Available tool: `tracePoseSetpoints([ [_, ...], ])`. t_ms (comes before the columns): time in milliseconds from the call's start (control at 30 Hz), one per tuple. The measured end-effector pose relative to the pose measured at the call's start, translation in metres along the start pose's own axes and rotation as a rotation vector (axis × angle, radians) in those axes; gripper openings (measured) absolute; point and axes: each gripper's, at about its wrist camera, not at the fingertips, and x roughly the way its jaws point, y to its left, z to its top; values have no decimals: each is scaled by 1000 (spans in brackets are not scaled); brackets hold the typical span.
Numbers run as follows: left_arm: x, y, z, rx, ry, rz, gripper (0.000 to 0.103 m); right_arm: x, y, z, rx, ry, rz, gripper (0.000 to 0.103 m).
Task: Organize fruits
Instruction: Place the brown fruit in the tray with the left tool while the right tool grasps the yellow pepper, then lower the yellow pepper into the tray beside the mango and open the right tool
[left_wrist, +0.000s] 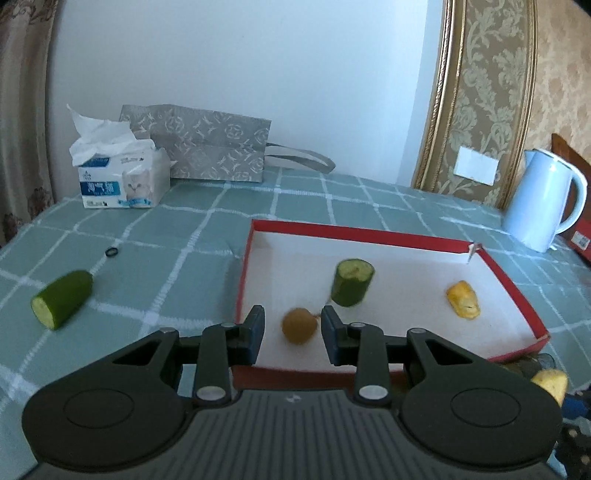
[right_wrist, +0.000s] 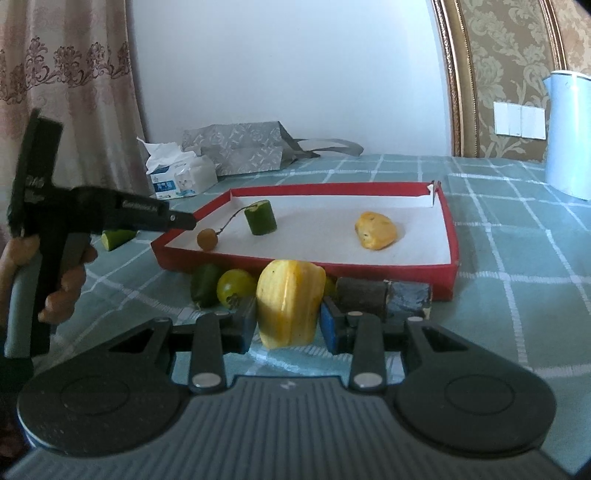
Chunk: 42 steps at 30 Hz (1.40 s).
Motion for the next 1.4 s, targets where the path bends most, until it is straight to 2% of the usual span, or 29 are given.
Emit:
tracePoseSetpoints([
  [133,-8,-8,-14,48,-25,20,33,2,1,0,-5,12,2,34],
  [233,-20,-11,-22,65,-46,4,33,1,1,0,-8,6,-2,34],
  [367,-33,-12,-33,36,-18,-27,33,1,-2,1,5,6,-6,34],
  [467,-32,-12,-41,6,31,-4,33,1,-2,1,6,1,-11,34],
  [567,-24,-13,-48,22,84,2,33,0,-2,1,7,-5,-13,34],
  [667,-20,-16,-49,40,90,18,35,-2,-2,0,3,-13,-23,34],
  [733,-18,-16,-47,42,90,15,42,-3,-2,1,4,-24,-29,34],
  [767,-16,-15,-47,51,89,11,51,-4,-3,1,5,-31,-34,34],
  [867,-9,-12,-48,61,63,54,59,-5,-5,3,12,-33,-44,34],
  [900,-8,-12,-47,62,63,42,67,-4,-6,3,13,-30,-47,34],
  [933,-6,-11,-46,59,67,38,69,-4,-7,3,14,-27,-49,34],
  [967,-5,-11,-45,56,69,41,75,-3,-7,3,15,-26,-50,34],
  [1033,-3,-13,-45,65,81,70,85,-3,-6,4,13,-26,-54,34],
  [1133,1,-17,-45,90,98,95,92,-2,-7,6,18,-23,-52,34],
  [1267,3,-16,-46,93,108,94,99,-4,-10,16,17,-26,-59,34],
  [1400,4,-17,-46,96,113,101,100,-1,-11,36,-35,-53,-97,34],
])
